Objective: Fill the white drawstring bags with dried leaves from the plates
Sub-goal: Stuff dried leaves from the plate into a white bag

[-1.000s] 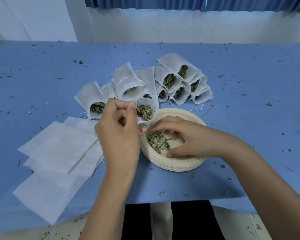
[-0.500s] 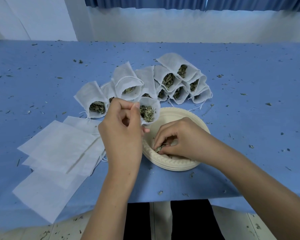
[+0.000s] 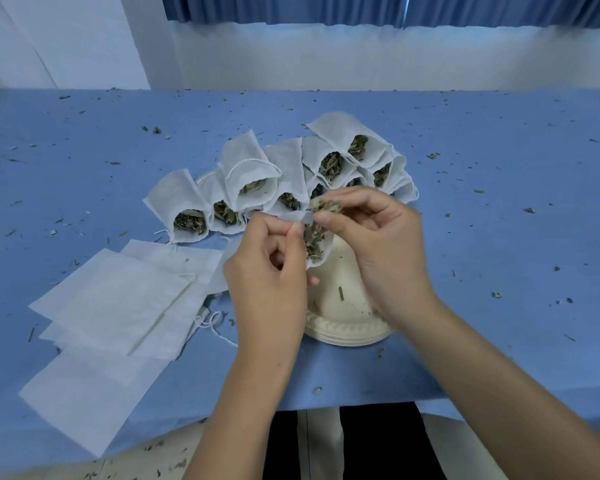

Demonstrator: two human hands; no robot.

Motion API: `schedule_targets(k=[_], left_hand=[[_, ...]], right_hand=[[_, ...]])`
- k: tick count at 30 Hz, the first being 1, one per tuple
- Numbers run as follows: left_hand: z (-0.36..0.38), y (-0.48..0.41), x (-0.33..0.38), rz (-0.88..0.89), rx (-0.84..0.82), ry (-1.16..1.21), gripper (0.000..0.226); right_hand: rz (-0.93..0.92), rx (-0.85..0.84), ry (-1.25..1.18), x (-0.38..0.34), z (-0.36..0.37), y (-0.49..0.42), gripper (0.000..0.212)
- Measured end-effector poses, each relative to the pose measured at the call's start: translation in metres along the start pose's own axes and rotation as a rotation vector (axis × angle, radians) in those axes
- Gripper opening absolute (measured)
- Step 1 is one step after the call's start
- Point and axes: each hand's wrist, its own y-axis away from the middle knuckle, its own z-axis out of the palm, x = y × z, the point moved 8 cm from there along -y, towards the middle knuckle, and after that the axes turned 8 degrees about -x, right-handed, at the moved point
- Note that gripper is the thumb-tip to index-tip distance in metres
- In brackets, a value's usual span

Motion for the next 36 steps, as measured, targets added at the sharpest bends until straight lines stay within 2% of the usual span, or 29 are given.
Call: schedule_targets(k=[2,6,8,10,11,14,15,18,20,22,24,30,36], left_hand=[[0.001,0.002,0.001,-0.001,0.025,0.020,0.023],[0.001,0.003,0.004,0.006,0.100,0.098,0.025],[-0.001,0.003,0.003,-0.005,0.130,0.123,0.026],[-0.003,0.002,0.003,-0.011,0.141,0.129,0.027],[-0.002,0.002,0.004,-0.007,0.127,0.126,0.026],[0.009,0.004,0.010,0.034,0.047,0.096,0.022],[0.011,0.005,0.012,0.050,0.031,0.080,0.021],[0.006,0.005,0.013,0.062,0.042,0.068,0.019],[-0.001,0.001,0.009,0.036,0.056,0.054,0.022],[-0.011,-0.003,0.004,0.009,0.090,0.033,0.024],[-0.017,-0.005,0.001,-0.003,0.114,0.024,0.025],[-0.018,-0.002,0.001,0.001,0.111,0.014,0.024],[-0.020,-0.003,0.000,-0.010,0.111,0.034,0.025]], right_hand=[[-0.092,-0.036,0.246,-0.003,0.005,0.006,0.018],[-0.411,-0.198,0.814,-0.022,0.025,0.017,0.016],[-0.427,-0.338,0.924,-0.024,0.029,0.018,0.015],[-0.380,-0.423,0.962,-0.023,0.026,0.017,0.024],[-0.379,-0.410,0.973,-0.025,0.023,0.017,0.025],[-0.470,-0.338,1.106,-0.029,0.029,0.018,0.007],[-0.472,-0.331,1.166,-0.026,0.033,0.017,0.015],[-0.322,-0.438,1.094,-0.019,0.036,0.009,0.015],[-0.155,-0.468,0.822,-0.023,0.024,0.005,0.011],[-0.098,-0.433,0.652,-0.035,0.009,0.004,0.013],[-0.059,-0.473,0.680,-0.038,0.001,0.004,0.011],[0.288,-0.804,0.962,0.013,0.004,0.016,0.020],[0.251,-0.810,1.018,0.017,0.006,0.017,0.010]])
